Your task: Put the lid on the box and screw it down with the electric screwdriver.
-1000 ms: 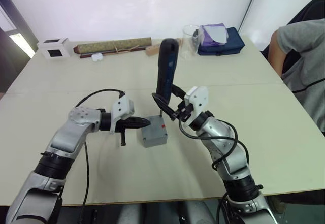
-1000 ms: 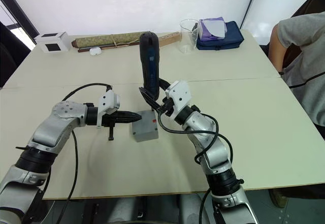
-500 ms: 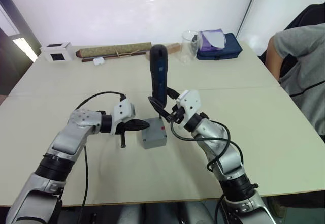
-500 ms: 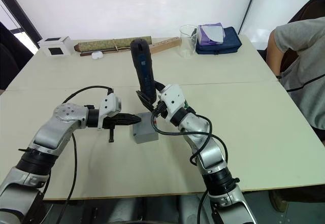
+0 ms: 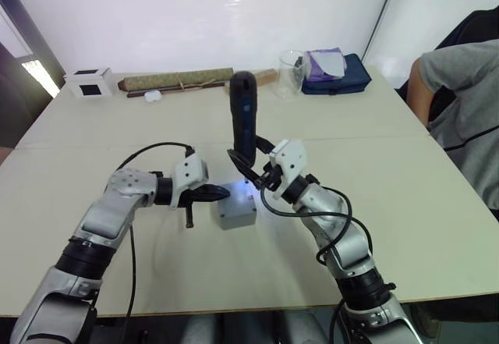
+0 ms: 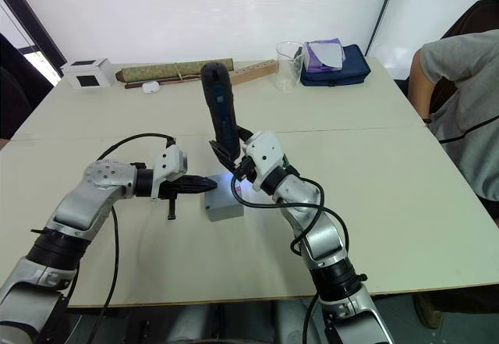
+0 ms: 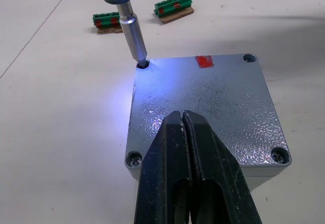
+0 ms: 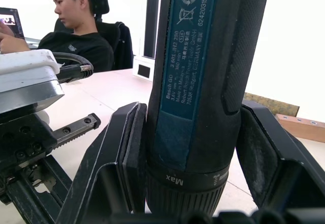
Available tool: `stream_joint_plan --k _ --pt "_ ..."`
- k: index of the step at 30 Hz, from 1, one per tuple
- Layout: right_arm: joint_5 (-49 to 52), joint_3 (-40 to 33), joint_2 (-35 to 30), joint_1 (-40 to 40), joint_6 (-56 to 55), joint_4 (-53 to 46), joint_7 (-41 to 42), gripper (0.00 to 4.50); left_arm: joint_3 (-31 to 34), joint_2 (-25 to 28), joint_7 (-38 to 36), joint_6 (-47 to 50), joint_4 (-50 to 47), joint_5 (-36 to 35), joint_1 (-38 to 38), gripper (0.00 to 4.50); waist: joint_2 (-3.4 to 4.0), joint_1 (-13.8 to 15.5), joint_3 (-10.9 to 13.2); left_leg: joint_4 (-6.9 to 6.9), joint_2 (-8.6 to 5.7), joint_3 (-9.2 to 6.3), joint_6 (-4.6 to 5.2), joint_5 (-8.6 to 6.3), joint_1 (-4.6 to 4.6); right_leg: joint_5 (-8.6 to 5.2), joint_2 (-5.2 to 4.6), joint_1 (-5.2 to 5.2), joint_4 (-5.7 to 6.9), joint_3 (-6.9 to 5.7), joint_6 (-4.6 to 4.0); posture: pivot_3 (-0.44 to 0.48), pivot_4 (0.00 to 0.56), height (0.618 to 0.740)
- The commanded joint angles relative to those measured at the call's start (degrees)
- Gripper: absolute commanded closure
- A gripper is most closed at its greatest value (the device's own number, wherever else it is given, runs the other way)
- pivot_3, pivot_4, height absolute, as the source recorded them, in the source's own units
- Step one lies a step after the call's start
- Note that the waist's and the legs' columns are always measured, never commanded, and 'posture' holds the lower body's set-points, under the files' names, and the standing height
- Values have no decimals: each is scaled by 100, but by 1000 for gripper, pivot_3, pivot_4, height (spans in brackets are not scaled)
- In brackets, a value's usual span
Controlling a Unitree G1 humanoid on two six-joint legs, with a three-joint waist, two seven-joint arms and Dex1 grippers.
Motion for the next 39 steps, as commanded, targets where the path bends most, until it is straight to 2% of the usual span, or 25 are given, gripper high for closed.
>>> stream_joint_plan --k 1,7,10,14,18,22,24,28,32,39 --pt "58 -138 34 46 404 194 -88 2358 -79 -7 -66 154 42 15 52 4500 0 2 0 0 0 -1 0 0 0 0 0 0 0 0 0 0 150 736" --pt "696 -630 242 -449 1159 -781 -373 2358 -47 -40 -87 235 -54 -45 6 4500 3 12 8 -1 1 -7 0 0 -11 0 -2 -8 -6 1 0 0 150 736" --pt "1168 -1050 237 -843 1924 -1369 -619 2358 -43 -49 -89 236 -78 -71 7 4500 12 22 21 0 1 -8 0 0 -27 0 -5 -22 -6 2 -1 0 150 736" --pt "1866 -1796 71 -1342 3203 -1846 -1092 2358 79 -90 -120 363 -266 -285 -110 4500 16 39 23 9 -1 -12 -1 1 -97 14 -7 -87 -2 -1 20 0 150 736" --pt "2165 -2511 -663 -1781 4873 -1920 -1478 2358 247 -136 -138 543 -440 -524 -310 4500 14 43 33 3 -2 -10 -1 1 -110 14 -11 -98 -6 -3 20 0 150 736" --pt "2516 -2977 -1725 -2308 6996 -1586 -1351 2358 401 -94 -191 616 -686 -741 -484 4500 23 58 63 4 -7 -8 -1 1 -118 12 -20 -100 -18 -4 14 0 150 736" --pt "2573 -3157 -2068 -2537 7589 -1399 -1263 2358 501 -77 -209 652 -808 -874 -563 4500 37 40 94 1 -7 -6 0 0 -119 13 -19 -101 -21 -3 16 0 150 736" --pt "2617 -2777 -2885 -2706 8423 -902 -1124 2358 680 -60 -217 831 -1045 -1159 -657 4500 49 -10 120 0 -6 -1 1 1 -155 16 -11 -142 -14 0 21 0 150 736" --pt "3015 -2055 -3657 -2511 8477 -280 -991 2358 740 38 -185 894 -1309 -1235 -632 4500 46 -4 122 6 -6 7 1 1 -206 16 -5 -199 0 -5 21 0 150 736" --pt "3139 -1741 -3778 -2412 8477 804 -1269 2358 793 103 5 1160 -1651 -1430 -615 4500 38 5 127 13 -8 24 1 1 -209 18 -11 -199 -4 2 26 0 150 736"
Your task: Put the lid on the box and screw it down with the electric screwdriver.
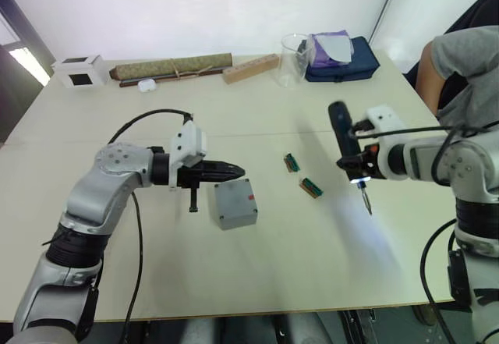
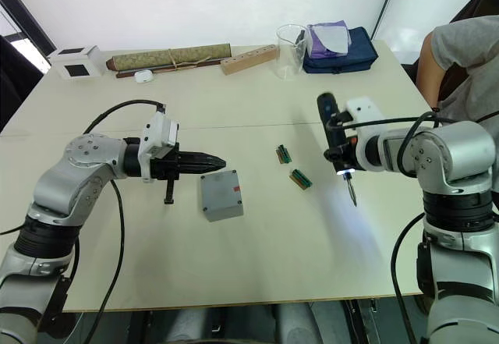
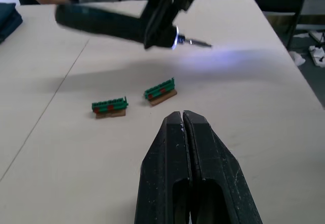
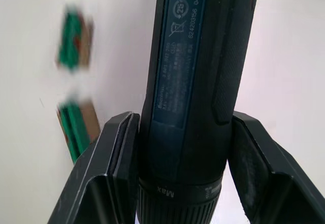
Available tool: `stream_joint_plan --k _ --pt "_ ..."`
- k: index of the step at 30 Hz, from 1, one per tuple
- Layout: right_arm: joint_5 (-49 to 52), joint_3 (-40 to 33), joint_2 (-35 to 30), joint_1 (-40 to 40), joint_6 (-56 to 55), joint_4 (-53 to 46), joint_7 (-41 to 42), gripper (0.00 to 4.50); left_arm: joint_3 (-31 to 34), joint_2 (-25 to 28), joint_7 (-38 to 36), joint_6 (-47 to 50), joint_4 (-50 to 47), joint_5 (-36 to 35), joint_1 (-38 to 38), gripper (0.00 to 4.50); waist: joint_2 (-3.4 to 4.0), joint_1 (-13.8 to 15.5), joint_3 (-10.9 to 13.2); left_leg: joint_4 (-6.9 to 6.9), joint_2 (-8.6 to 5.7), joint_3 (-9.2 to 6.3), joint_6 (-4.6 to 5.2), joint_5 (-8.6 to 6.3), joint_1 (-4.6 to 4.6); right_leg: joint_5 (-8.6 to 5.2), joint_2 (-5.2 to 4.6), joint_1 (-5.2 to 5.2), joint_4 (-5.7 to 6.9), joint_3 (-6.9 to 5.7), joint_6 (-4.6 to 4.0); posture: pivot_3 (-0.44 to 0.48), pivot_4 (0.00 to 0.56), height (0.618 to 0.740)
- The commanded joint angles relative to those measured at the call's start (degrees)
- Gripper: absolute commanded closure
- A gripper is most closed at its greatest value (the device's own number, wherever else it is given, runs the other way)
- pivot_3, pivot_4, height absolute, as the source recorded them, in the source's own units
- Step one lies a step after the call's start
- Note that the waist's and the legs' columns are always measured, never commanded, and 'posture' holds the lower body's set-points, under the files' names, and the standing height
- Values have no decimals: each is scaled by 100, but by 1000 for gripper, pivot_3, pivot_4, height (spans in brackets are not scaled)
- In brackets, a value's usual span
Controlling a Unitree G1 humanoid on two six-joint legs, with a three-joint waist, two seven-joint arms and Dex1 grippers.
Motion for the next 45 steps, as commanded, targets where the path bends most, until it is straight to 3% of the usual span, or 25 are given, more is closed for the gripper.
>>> stream_joint_plan --k 1,7,8,14,19,22,25,28,29,34,39,45 --pt "27 -93 -43 -169 38 366 -173 2358 202 85 140 158 -291 -187 -43 4500 0 1 0 1 0 0 0 0 0 1 0 0 0 0 1 0 150 736" --pt "-113 -6 91 -199 38 747 -286 2358 203 143 241 288 -407 -248 -37 4500 -1 -2 0 1 1 -2 0 0 0 1 7 0 1 0 1 0 150 736" --pt "-110 -8 105 -207 38 753 -270 1858 205 155 249 304 -427 -249 -25 4500 -1 0 0 1 1 -2 0 0 0 1 7 0 1 0 1 0 150 736" --pt "-203 63 -139 -354 23 368 27 13 212 315 328 455 -493 -260 55 4500 -1 2 0 3 1 -1 0 0 0 1 6 0 2 0 1 0 150 736" --pt "-46 69 -1238 -123 -769 -776 1127 13 439 864 284 646 -484 -214 287 4500 0 2 2 1 1 -5 0 0 0 0 7 0 1 -2 1 0 150 736" --pt "400 -660 -1788 512 -1528 -1564 2261 13 722 1303 154 743 -435 -302 545 4500 -5 3 4 -2 5 -8 0 -1 0 -1 11 1 -8 -7 2 0 150 736" --pt "444 -1597 -2317 1626 -2569 -2194 3530 0 1041 1737 59 1032 -366 -418 815 3701 -8 11 7 -2 6 -7 0 -1 1 -1 10 6 -9 -7 2 0 150 736" --pt "374 -2383 -2561 2555 -3102 -2442 4298 0 1324 2094 -93 1131 -359 -517 1105 2463 -9 16 7 3 6 -2 0 -1 3 -1 8 10 -10 -7 3 0 150 736" --pt "367 -2631 -2599 2800 -3173 -2475 4479 0 1445 2204 -169 1175 -379 -591 1210 2225 -13 17 9 4 6 -1 0 -1 4 -1 7 11 -10 -6 3 0 150 736" --pt "573 -3497 -2463 3607 -3272 -2810 4959 0 1994 2689 -578 1576 -355 -1084 1569 56 -17 10 10 6 9 3 0 -1 9 -1 9 14 -8 -4 3 0 150 736" --pt "429 -3631 -2478 4133 -3483 -3010 5119 0 2215 2895 -693 1647 -360 -1202 1732 56 -17 22 10 6 10 3 0 0 12 -1 10 17 -6 -4 2 0 150 736" --pt "485 -3948 -2537 4163 -3462 -2879 5124 0 2751 3026 -848 1261 -487 -999 2469 56 -17 1 10 5 13 8 0 0 14 -1 10 16 -6 -1 1 0 150 736"
